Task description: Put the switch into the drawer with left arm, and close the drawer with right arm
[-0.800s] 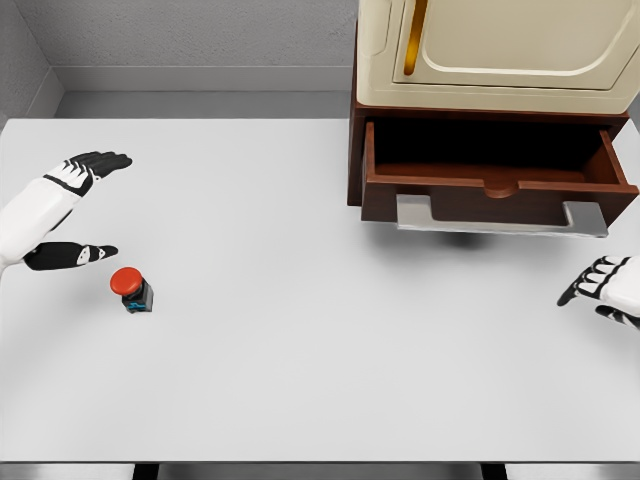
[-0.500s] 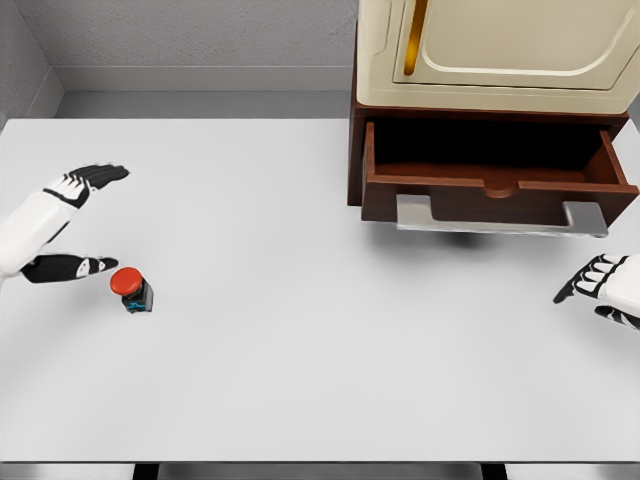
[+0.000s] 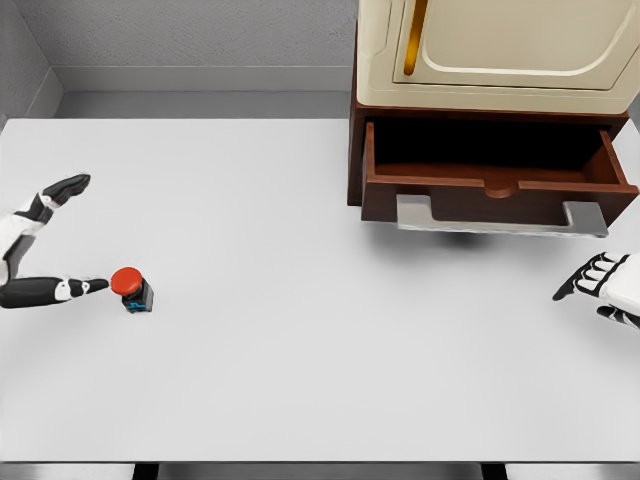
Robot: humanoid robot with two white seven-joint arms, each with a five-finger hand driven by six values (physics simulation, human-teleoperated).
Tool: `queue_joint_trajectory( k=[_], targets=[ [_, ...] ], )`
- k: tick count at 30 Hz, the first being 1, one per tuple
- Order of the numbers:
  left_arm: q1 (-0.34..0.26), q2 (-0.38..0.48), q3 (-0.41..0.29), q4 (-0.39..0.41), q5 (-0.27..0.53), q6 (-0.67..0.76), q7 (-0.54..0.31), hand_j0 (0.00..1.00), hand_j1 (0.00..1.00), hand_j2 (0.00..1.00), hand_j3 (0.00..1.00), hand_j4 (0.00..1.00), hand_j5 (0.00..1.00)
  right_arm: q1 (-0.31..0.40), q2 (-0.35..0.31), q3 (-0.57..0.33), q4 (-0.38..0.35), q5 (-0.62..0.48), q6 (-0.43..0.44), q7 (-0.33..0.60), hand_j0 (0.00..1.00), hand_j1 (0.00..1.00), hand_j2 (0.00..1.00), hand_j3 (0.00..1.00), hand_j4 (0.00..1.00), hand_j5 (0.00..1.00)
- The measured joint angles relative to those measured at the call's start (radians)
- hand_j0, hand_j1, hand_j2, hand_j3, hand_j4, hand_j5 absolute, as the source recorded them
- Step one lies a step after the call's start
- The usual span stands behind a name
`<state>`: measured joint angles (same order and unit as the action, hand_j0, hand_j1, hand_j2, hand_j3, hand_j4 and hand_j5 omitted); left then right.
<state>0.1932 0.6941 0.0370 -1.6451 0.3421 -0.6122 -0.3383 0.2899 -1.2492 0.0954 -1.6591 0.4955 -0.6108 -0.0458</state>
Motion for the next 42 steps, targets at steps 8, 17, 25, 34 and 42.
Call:
queue_joint_trajectory(
  k=[8, 17, 25, 34, 42],
  targets=[
    [0.06, 0.021, -0.076, 0.008, 0.12, 0.0, -0.003, 1.0, 1.0, 1.0, 1.0, 1.0, 1.0, 0.0, -0.003, -0.003, -0.013, 0.001, 0.0, 0.0, 0.68, 0.68, 0.68, 0.68, 0.68, 0.68],
    [0.041, 0.011, -0.094, 0.024, 0.145, 0.0, -0.006, 1.0, 1.0, 1.0, 1.0, 1.0, 1.0, -0.002, -0.004, -0.003, -0.016, 0.0, 0.0, -0.001, 0.68, 0.68, 0.68, 0.68, 0.68, 0.68],
    [-0.037, 0.002, -0.16, 0.078, 0.115, 0.1, -0.005, 1.0, 1.0, 1.0, 1.0, 1.0, 1.0, -0.002, -0.004, -0.003, -0.016, 0.0, 0.0, -0.001, 0.68, 0.68, 0.68, 0.68, 0.68, 0.68],
    [-0.075, -0.015, -0.208, 0.165, 0.109, 0.118, -0.004, 1.0, 1.0, 1.0, 1.0, 1.0, 1.0, -0.002, -0.005, -0.004, -0.017, -0.001, 0.0, -0.001, 0.68, 0.68, 0.68, 0.68, 0.68, 0.68],
    [-0.074, -0.026, -0.215, 0.225, 0.11, 0.119, -0.004, 1.0, 1.0, 1.0, 1.0, 1.0, 1.0, -0.002, -0.005, -0.005, -0.018, -0.002, 0.0, -0.001, 0.68, 0.68, 0.68, 0.68, 0.68, 0.68]
  ],
)
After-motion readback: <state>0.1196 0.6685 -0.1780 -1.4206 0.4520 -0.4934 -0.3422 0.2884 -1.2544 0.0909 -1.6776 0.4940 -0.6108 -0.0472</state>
